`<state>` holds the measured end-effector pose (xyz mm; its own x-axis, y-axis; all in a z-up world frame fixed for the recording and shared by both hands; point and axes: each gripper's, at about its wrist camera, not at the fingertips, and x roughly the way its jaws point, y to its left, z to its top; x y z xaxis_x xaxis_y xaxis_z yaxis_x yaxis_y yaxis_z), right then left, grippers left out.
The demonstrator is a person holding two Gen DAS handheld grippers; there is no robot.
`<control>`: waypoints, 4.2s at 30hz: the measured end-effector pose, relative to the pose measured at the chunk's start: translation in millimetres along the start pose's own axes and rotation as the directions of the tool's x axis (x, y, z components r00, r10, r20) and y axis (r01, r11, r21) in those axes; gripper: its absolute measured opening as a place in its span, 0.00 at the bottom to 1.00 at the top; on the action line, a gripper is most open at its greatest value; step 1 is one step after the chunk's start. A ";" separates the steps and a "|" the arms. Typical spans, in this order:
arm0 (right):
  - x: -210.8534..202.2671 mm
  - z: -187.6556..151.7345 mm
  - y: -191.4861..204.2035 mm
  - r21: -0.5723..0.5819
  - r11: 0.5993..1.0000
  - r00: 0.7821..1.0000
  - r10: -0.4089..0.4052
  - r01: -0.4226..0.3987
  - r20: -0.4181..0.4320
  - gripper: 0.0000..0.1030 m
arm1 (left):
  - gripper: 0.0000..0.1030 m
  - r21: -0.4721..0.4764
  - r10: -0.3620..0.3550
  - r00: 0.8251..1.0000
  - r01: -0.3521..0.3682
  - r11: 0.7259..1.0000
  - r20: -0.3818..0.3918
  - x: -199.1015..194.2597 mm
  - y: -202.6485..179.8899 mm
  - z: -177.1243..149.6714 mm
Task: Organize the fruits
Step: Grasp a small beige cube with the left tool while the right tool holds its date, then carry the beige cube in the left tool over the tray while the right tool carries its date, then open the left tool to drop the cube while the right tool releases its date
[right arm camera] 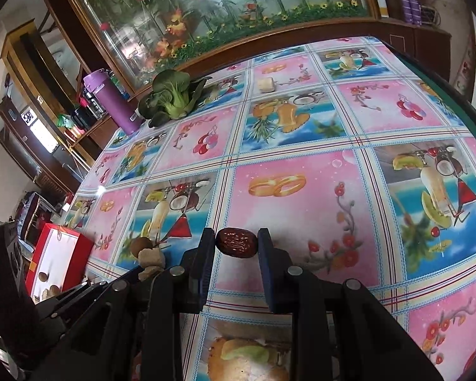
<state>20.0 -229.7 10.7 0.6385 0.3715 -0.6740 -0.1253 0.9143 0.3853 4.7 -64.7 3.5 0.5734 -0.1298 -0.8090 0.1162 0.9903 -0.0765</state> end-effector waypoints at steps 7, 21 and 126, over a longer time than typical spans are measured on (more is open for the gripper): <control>-0.8 1.5 -1.1 -0.003 1.000 1.000 -0.008 0.008 0.024 0.26 | 0.15 0.000 -0.010 1.000 0.010 1.000 0.027 -14.0 4.4 -6.9; -12.6 6.5 -11.1 0.012 0.999 0.988 -0.045 0.043 0.146 0.25 | 0.15 -0.030 0.085 0.982 -0.081 0.996 0.167 -95.5 43.8 -44.9; -7.9 -70.8 171.0 -0.306 0.929 0.976 0.219 -0.207 0.006 0.39 | 0.67 -0.167 0.390 0.903 -0.362 0.917 0.180 -158.9 210.7 -94.4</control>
<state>-60.2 -64.8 37.3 0.6002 0.5618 -0.5693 -0.4807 0.8223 0.3047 -138.4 169.3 60.9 0.7091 0.2595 -0.6556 -0.2365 0.9635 0.1255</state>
